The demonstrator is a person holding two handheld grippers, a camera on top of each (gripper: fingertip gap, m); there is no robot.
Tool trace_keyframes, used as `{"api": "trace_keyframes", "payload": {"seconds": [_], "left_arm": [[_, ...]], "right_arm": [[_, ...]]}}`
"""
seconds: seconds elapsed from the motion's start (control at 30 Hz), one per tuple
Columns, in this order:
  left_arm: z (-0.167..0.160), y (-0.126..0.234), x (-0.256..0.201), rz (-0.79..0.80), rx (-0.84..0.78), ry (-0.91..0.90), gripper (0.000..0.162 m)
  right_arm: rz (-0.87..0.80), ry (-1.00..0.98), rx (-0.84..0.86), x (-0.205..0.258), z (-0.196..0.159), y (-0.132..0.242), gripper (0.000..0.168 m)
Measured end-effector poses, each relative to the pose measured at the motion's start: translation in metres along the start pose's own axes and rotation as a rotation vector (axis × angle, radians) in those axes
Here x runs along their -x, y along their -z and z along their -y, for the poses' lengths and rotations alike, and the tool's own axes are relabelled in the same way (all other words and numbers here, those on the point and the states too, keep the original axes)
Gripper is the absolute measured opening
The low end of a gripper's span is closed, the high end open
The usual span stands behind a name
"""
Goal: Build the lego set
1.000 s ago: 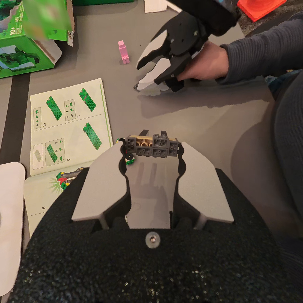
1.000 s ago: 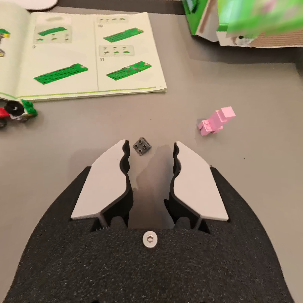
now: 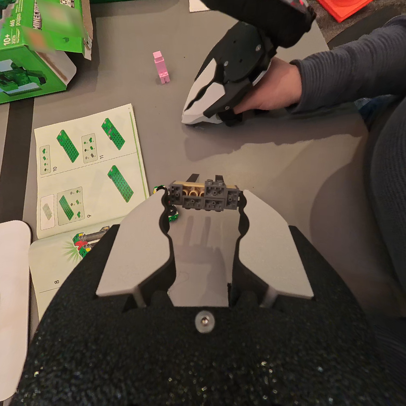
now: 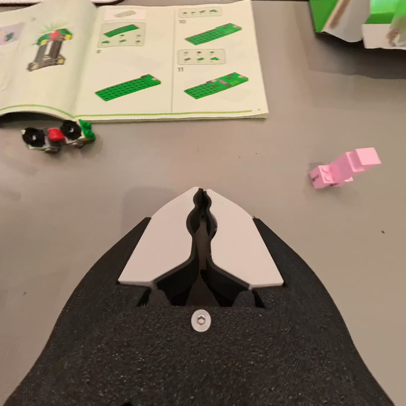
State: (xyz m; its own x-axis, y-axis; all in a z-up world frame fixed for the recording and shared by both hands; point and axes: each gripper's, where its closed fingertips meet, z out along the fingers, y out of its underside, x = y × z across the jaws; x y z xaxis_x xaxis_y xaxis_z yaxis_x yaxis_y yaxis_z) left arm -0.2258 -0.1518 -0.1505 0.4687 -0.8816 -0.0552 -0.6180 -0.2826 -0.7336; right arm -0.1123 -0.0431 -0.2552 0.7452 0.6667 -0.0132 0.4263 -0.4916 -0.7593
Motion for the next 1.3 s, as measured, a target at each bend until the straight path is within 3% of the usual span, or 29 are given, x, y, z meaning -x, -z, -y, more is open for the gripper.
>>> {"api": "trace_keyframes", "payload": {"seconds": [0.1,0.2,0.27,0.5,0.73,1.3], "left_arm": [[0.0,0.0,0.0,0.0,0.0,0.001,0.061],[0.0,0.0,0.0,0.0,0.002,-0.001,0.061],[0.0,0.0,0.0,0.0,0.001,-0.002,0.061],[0.001,-0.002,-0.001,-0.004,0.007,-0.005,0.061],[0.003,-0.001,-0.003,-0.002,0.002,-0.017,0.061],[0.004,-0.002,-0.004,-0.003,0.007,-0.023,0.061]], "right_arm": [[0.103,0.083,-0.004,0.007,0.002,0.0,0.0],[0.049,0.142,-0.087,-0.002,0.013,0.013,0.0],[0.001,0.134,-0.139,-0.009,0.018,0.025,0.015],[-0.003,0.169,-0.01,-0.005,-0.012,0.024,0.031],[-0.032,0.068,0.014,-0.005,-0.011,0.011,0.03],[-0.015,0.196,0.025,0.005,-0.008,0.007,0.012]]}}
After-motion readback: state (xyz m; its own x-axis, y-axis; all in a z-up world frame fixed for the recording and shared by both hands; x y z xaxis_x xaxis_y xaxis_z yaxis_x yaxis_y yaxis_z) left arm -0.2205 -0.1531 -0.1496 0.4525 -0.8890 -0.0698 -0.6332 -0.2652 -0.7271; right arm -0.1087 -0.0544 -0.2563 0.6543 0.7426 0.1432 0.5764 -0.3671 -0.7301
